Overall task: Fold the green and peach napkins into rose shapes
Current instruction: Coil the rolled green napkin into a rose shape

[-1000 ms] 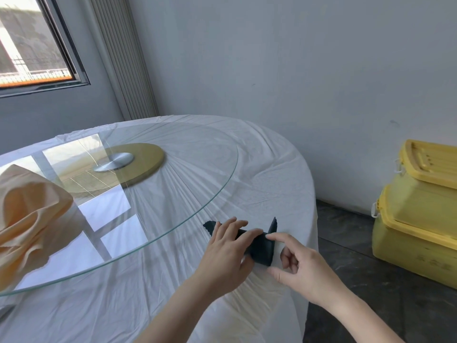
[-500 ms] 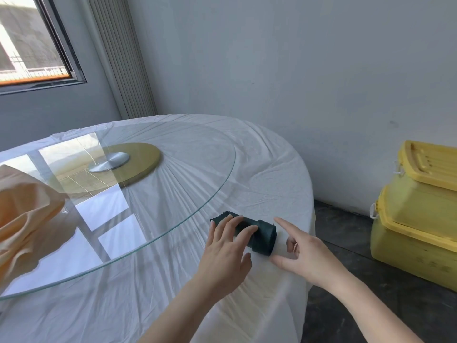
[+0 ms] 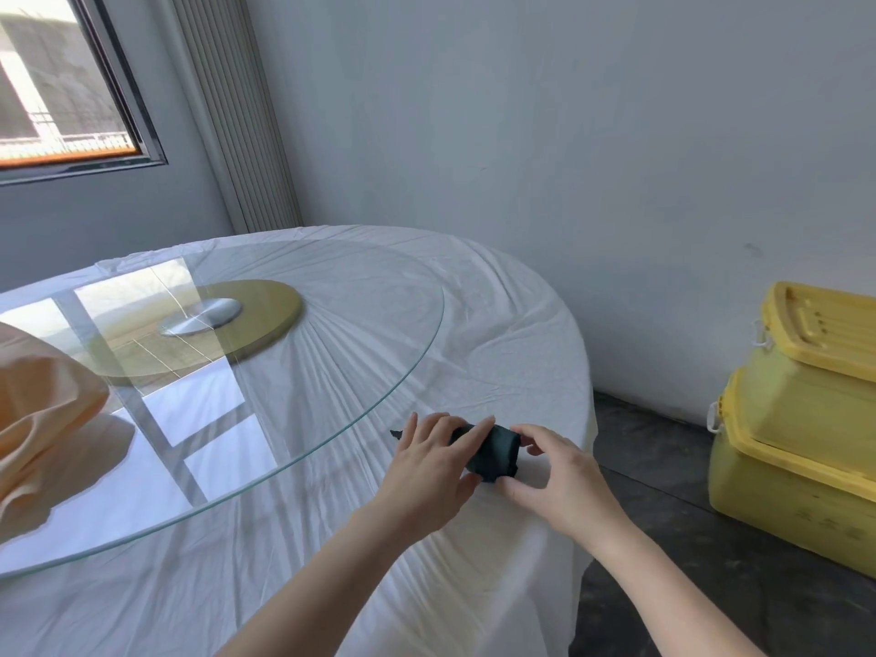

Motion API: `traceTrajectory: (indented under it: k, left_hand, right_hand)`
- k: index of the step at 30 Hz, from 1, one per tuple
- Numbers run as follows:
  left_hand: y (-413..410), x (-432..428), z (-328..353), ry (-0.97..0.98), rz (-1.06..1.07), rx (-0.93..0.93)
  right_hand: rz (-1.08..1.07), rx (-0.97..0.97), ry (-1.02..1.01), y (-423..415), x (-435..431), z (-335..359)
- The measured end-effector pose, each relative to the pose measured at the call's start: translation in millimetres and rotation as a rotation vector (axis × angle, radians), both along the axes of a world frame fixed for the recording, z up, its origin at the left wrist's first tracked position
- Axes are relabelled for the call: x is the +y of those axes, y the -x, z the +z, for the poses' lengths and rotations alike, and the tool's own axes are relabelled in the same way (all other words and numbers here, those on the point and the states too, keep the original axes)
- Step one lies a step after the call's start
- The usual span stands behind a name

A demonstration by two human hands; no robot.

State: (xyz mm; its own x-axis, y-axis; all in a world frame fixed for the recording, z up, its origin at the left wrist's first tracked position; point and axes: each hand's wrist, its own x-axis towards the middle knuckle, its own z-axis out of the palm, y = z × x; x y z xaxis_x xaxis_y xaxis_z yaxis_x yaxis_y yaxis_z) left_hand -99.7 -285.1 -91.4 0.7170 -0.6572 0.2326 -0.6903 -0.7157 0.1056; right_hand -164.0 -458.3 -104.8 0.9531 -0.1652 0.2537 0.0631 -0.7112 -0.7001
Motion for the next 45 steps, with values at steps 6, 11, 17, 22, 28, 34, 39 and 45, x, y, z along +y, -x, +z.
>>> traceTrajectory:
  k: [6, 11, 17, 22, 28, 34, 39, 45]
  left_hand:
    - [-6.9, 1.6, 6.9, 0.068, -0.049, 0.023]
    - [-0.5, 10.1, 7.9, 0.094, -0.088, 0.107]
    - [19.8, 41.9, 13.6, 0.191, 0.098, 0.264]
    - [31.1, 87.4, 10.0, 0.321, 0.214, 0.319]
    - [45.7, 139.0, 21.1, 0.416, 0.425, 0.423]
    - [59.9, 171.7, 29.2, 0.546, 0.483, 0.481]
    - [61.4, 185.9, 22.1, 0.586, 0.509, 0.508]
    - [57.9, 194.1, 9.5, 0.665, 0.497, 0.519]
  right_hand:
    - [0.045, 0.077, -0.124, -3.0, -4.9, -1.6]
    - [0.14, 0.119, -0.17, -0.2, 3.9, -4.7]
    - [0.296, 0.165, -0.147, -5.9, 32.1, -1.9]
    - [0.458, 0.117, -0.213, -10.9, 73.0, 1.0]
    - [0.566, 0.132, -0.215, -22.2, 128.2, 3.0]
    - [0.576, 0.059, -0.212, -24.3, 165.6, 5.3]
    - [0.565, -0.09, -0.215, -20.0, 178.6, 4.4]
    - [0.553, -0.207, -0.103, -17.2, 182.0, -10.5]
